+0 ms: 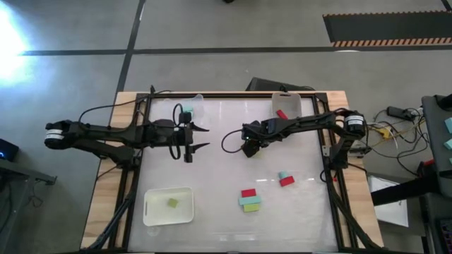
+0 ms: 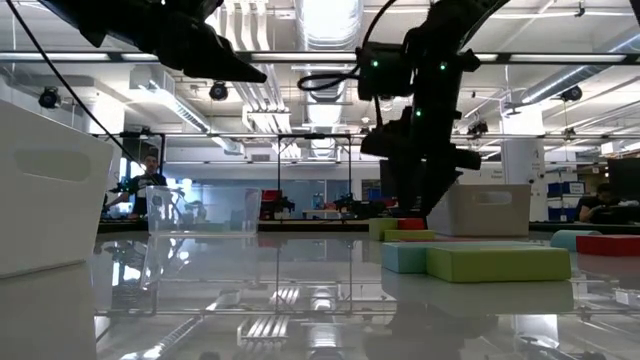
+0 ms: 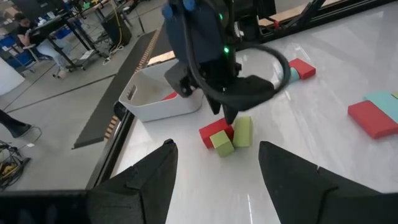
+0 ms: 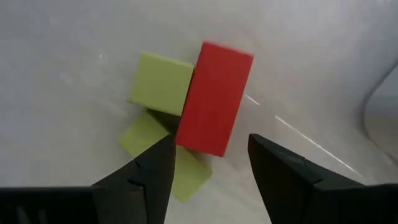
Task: Sort & place blocks by color
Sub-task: Put the top red block into the gray bin
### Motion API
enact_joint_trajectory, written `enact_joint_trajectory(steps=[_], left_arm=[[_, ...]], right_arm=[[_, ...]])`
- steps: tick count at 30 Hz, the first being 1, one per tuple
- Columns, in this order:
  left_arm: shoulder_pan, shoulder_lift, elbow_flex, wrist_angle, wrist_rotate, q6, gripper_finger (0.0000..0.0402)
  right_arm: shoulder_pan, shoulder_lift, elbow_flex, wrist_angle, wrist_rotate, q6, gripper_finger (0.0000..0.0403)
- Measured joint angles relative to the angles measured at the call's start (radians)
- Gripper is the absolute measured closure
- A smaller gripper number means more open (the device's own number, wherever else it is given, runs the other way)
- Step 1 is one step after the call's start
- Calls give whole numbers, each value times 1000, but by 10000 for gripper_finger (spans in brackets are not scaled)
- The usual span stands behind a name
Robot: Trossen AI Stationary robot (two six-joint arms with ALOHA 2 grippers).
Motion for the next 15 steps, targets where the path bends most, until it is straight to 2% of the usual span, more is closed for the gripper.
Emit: enact_joint_trajectory(steps=[9,15], left_arm=[[0,0,0,0,0,0,192],[0,0,0,0,0,0,192]], right_arm=[[0,41,0,7,1,6,211],[0,41,0,13,53,8,212]])
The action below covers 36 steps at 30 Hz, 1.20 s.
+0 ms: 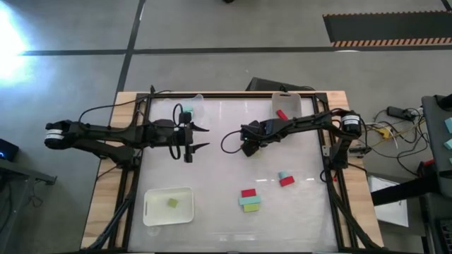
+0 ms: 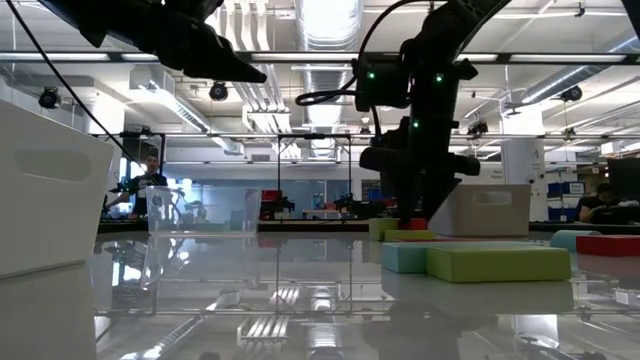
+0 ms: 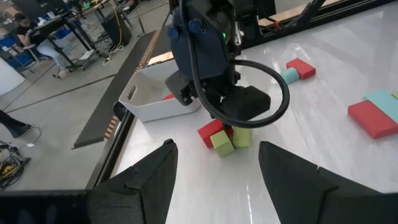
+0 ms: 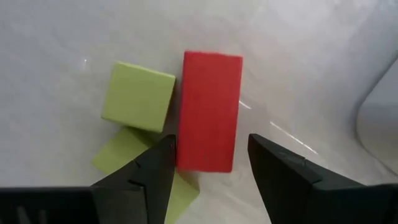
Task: Sort & place blocks by color
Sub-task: Put the top red block into the gray bin
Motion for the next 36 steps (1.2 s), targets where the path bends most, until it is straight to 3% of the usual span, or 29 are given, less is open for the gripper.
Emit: enact_joint_trajectory(steps=[5,13,22,36], left_arm=[[0,0,0,0,0,0,192],[0,0,0,0,0,0,192],[0,0,0,0,0,-2,192],[0,0,-1,1,0,-3,192]], right_arm=[[0,4,0,34,1,-10,230],[-2,9,0,56,5,-19,298],[-2,-7,-1,56,1,-31,298],[-28,-193,141,-103,26,-211,298]])
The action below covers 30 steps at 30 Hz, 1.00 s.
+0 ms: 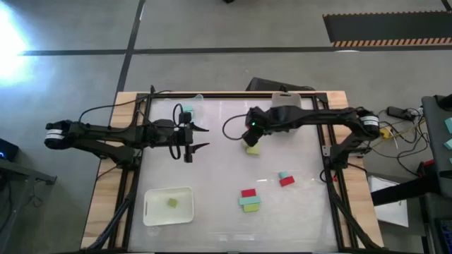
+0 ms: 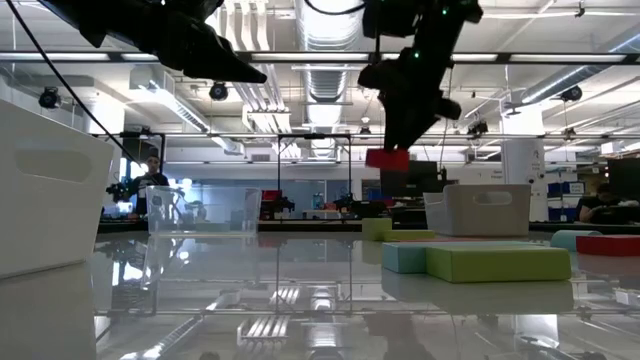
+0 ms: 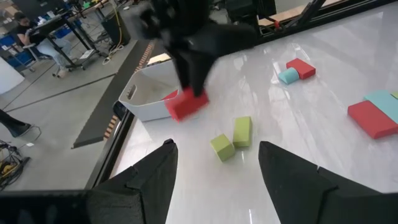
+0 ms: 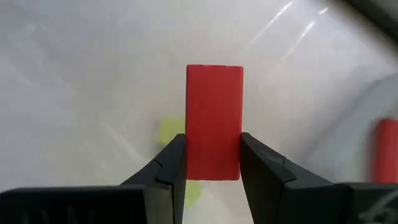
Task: Sort & place blocks by color
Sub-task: Put the top red block into the gray bin
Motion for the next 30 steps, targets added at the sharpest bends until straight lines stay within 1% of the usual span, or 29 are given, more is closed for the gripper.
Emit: enact_joint_trajectory(steps=[3,6,12,17,21,25,30], left_arm=[[0,0,0,0,0,0,192],[0,0,0,0,0,0,192],[0,0,0,0,0,0,192],[0,0,0,0,0,0,192],[0,0,0,0,0,0,192],[0,0,0,0,0,1,192],[0,0,0,0,-4,1,192]], right_arm=[[-31,-25,40,-86,46,-45,298],[-86,-48,61,-162,52,-93,298],[-267,-89,30,-256,54,-172,298],[-429,-92,-43,-242,53,-236,298],[-522,-73,-112,-192,51,-291,298],[-579,-55,-170,-102,20,-323,296],[-612,-23,-222,-18,-1,-347,292]])
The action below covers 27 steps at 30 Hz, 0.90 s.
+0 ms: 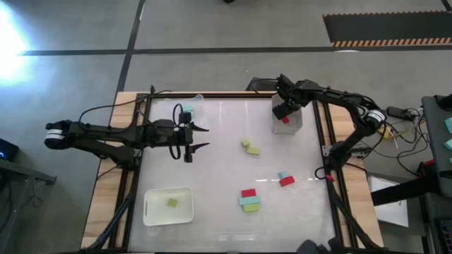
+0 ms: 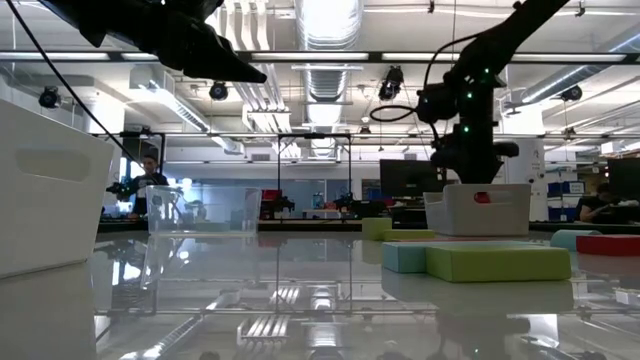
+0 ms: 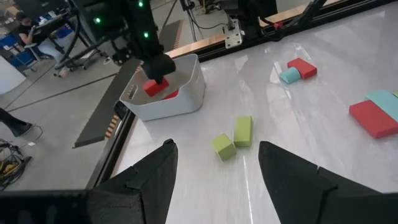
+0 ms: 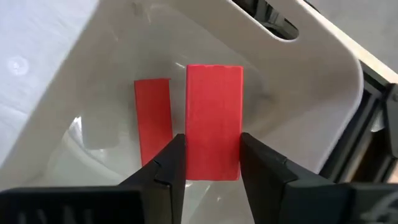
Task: Sort & place blocks by color
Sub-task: Put the top red block into the gray bin, then put the top green block into the white bin
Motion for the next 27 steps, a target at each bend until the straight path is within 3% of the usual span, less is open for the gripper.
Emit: enact_joint_trajectory(steps=[15,21,27], left_arm=[[0,0,0,0,0,0,192],[0,0,0,0,0,0,192],[0,0,0,0,0,-48,192]], right_arm=[[-8,14,8,29,1,-21,224],[11,-14,25,14,-3,-11,225],[101,-108,21,-3,-8,8,240]])
